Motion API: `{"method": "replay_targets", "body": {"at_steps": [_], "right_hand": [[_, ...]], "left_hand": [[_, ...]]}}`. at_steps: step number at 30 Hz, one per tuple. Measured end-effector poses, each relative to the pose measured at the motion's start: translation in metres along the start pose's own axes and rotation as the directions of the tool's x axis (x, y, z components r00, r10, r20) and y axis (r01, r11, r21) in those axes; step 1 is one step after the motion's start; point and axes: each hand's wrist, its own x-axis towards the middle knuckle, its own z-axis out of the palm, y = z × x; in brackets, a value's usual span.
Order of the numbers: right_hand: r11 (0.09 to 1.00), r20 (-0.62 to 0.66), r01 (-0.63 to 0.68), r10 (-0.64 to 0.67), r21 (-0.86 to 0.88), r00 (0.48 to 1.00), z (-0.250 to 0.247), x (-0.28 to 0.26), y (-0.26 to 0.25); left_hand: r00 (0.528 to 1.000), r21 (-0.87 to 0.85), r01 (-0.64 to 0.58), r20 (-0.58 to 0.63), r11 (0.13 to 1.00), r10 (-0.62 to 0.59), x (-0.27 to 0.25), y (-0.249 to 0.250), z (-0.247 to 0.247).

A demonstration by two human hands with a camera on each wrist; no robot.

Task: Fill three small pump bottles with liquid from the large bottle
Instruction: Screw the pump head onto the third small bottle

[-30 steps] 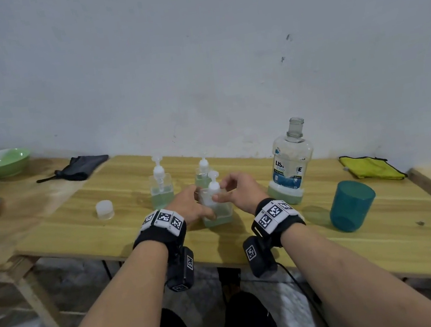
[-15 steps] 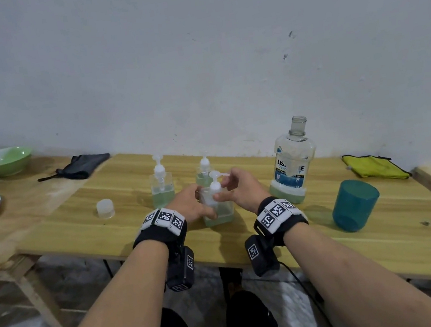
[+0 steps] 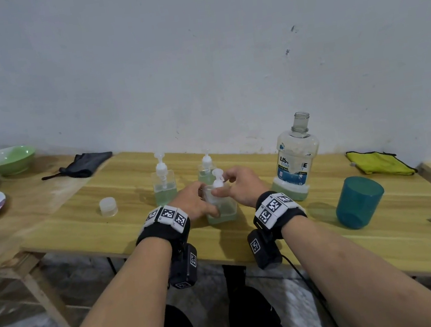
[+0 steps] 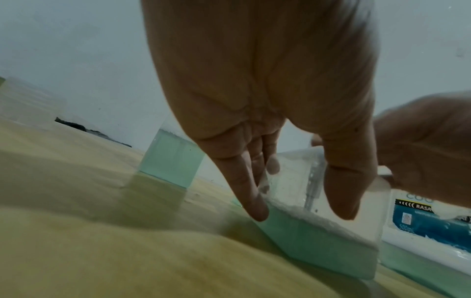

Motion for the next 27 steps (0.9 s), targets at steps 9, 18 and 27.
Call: {"method": "replay_targets", "body": {"at_steps": [9, 18, 27], "right_hand": [[0.981, 0.145, 0.163, -0.147, -0.107, 0.978, -0.022, -0.006, -0.012], [0.792, 0.153, 0.347, -0.313, -0.503, 0.937, -0.042, 0.009, -0.034], [0.845, -0.103, 0.070, -0.146, -0.530, 0.984, -0.011, 0.002, -0.041]], "left_hand": [[0.999, 0.001, 0.003, 0.043, 1.000, -0.003, -0.001, 0.000, -0.005], [0.998, 0.019, 0.020, 0.066, 1.000, -0.022, 0.001, 0.002, -0.006], [0.999, 0.028, 0.026, 0.041, 0.999, -0.027, -0.003, 0.002, -0.001]]}}
